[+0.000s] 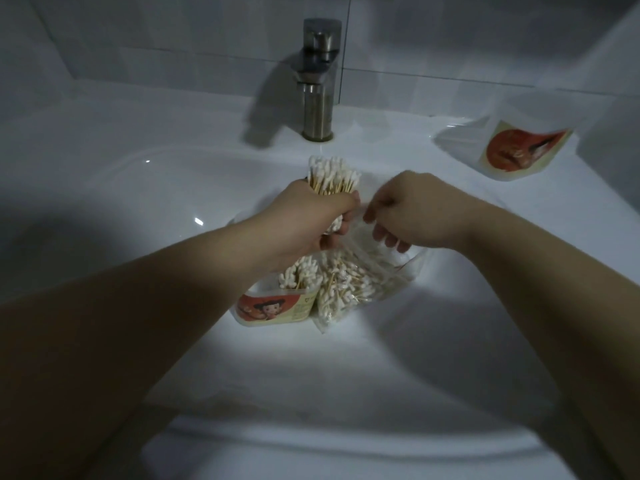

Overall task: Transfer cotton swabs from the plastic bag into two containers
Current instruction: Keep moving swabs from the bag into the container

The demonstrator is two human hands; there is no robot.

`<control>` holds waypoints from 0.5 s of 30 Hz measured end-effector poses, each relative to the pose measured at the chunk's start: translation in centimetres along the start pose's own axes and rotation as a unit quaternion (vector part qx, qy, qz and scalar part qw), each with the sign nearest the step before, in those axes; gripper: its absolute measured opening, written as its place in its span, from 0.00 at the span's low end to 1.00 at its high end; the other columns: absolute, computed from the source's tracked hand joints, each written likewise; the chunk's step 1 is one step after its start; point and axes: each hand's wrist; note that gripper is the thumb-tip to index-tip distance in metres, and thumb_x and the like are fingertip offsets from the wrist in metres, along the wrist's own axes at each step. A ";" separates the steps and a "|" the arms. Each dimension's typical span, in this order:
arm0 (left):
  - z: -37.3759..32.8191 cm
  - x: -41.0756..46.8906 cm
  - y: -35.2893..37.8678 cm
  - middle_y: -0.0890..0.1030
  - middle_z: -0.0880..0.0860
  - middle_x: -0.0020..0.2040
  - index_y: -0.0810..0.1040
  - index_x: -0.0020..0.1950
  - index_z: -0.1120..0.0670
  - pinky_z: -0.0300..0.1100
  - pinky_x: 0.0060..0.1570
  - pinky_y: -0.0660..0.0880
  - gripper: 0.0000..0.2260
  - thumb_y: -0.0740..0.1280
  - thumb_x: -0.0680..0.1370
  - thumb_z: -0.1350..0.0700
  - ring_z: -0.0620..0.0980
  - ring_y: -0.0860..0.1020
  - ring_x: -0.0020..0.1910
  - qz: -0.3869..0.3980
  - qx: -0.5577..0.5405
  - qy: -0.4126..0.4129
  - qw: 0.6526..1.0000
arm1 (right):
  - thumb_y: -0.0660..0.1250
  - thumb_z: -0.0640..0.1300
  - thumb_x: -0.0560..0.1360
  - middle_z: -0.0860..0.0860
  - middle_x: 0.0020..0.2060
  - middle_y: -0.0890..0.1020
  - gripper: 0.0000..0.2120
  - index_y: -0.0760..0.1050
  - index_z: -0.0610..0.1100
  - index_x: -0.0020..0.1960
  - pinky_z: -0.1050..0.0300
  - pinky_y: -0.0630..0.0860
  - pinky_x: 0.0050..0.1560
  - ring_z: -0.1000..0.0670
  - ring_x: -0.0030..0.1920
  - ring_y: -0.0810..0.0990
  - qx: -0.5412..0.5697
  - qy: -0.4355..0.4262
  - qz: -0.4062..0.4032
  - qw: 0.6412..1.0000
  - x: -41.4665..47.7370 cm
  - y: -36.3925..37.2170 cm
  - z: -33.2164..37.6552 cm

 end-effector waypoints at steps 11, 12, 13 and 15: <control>0.5 0.2 -0.3 0.79 0.49 0.32 0.80 0.43 0.56 0.38 0.34 0.78 0.07 0.71 0.80 0.57 0.45 0.77 0.31 0.022 0.025 -0.003 0.999 | 0.65 0.39 0.71 0.53 0.34 0.79 0.13 0.69 0.55 0.35 0.58 0.77 0.32 0.49 0.32 0.82 -0.249 -0.018 0.186 0.950 0.7 1.9 -0.3; 0.6 0.2 -0.3 0.79 0.49 0.32 0.80 0.43 0.56 0.38 0.35 0.78 0.07 0.71 0.80 0.57 0.45 0.77 0.31 0.025 0.025 -0.003 0.999 | 0.65 0.38 0.70 0.52 0.34 0.79 0.13 0.70 0.55 0.35 0.58 0.76 0.32 0.49 0.33 0.82 -0.244 -0.016 0.194 0.950 0.7 2.0 -0.4; 0.6 0.1 -0.3 0.79 0.50 0.32 0.80 0.43 0.56 0.38 0.35 0.78 0.06 0.71 0.80 0.57 0.45 0.77 0.31 0.029 0.024 -0.003 0.999 | 0.65 0.38 0.70 0.52 0.34 0.80 0.11 0.71 0.54 0.36 0.58 0.76 0.32 0.49 0.33 0.82 -0.238 -0.012 0.201 0.950 0.8 2.0 -0.5; 0.6 0.1 -0.2 0.79 0.50 0.33 0.80 0.44 0.56 0.39 0.36 0.79 0.06 0.71 0.80 0.57 0.46 0.77 0.31 0.038 0.018 -0.005 0.999 | 0.66 0.39 0.69 0.51 0.36 0.82 0.07 0.76 0.51 0.40 0.58 0.77 0.33 0.49 0.36 0.82 -0.241 -0.016 0.213 0.947 0.8 2.1 -0.7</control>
Point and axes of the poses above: each hand's wrist, its own x-axis towards the middle knuckle, its own y-axis out of the palm, z = x × y
